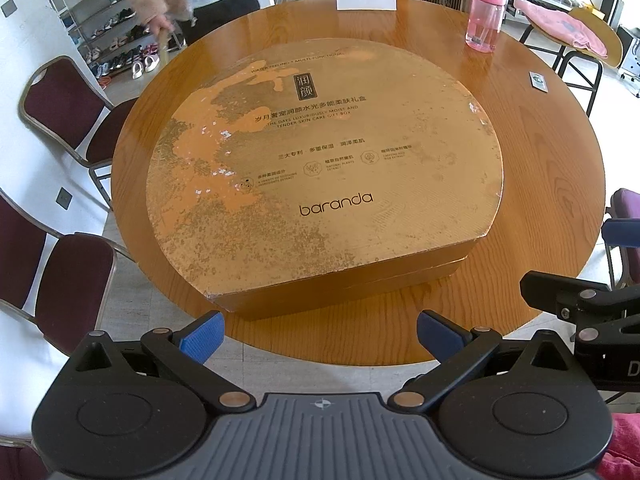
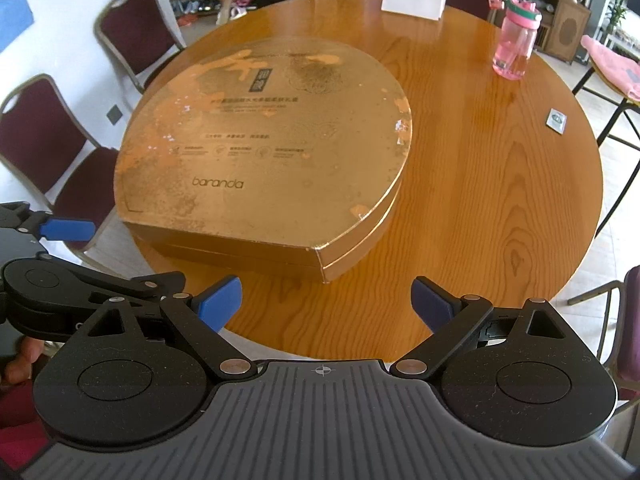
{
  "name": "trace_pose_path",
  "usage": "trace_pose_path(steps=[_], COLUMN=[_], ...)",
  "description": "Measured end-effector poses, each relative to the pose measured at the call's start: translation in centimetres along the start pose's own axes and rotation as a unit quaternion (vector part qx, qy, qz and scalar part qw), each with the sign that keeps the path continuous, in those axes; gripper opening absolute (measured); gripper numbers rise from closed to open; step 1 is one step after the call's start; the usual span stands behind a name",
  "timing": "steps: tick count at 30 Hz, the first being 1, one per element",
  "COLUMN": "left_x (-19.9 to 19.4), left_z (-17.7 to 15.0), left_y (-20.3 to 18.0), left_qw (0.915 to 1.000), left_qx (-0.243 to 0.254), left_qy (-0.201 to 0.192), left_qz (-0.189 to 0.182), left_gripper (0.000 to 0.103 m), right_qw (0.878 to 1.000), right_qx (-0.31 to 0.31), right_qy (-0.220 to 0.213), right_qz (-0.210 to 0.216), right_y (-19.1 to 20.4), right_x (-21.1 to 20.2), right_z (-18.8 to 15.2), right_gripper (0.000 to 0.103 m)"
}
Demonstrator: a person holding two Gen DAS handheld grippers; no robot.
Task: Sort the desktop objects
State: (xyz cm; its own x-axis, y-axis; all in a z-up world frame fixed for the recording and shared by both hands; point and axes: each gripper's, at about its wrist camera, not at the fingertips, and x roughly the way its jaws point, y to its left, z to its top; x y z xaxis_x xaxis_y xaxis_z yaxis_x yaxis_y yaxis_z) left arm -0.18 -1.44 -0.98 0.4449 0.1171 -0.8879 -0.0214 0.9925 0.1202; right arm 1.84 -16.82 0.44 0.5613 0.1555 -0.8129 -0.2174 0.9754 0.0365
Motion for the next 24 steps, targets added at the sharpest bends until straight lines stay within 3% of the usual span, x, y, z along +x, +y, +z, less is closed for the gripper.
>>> trace_pose_path(steps=[24], left_x=[0.7], left_z=[1.3], left_y=[-1.8], left_qw=[0.9999], left_qx=[0.008], left_qy=[-0.007], left_qz=[-0.004], left_gripper=[0.103], right_qw=[1.000], right_qx=[0.017], right_qy=[-0.003], right_qz=[0.008], right_y=[-2.3], right_x=[0.4], right_z=[0.3], right_gripper=[0.095])
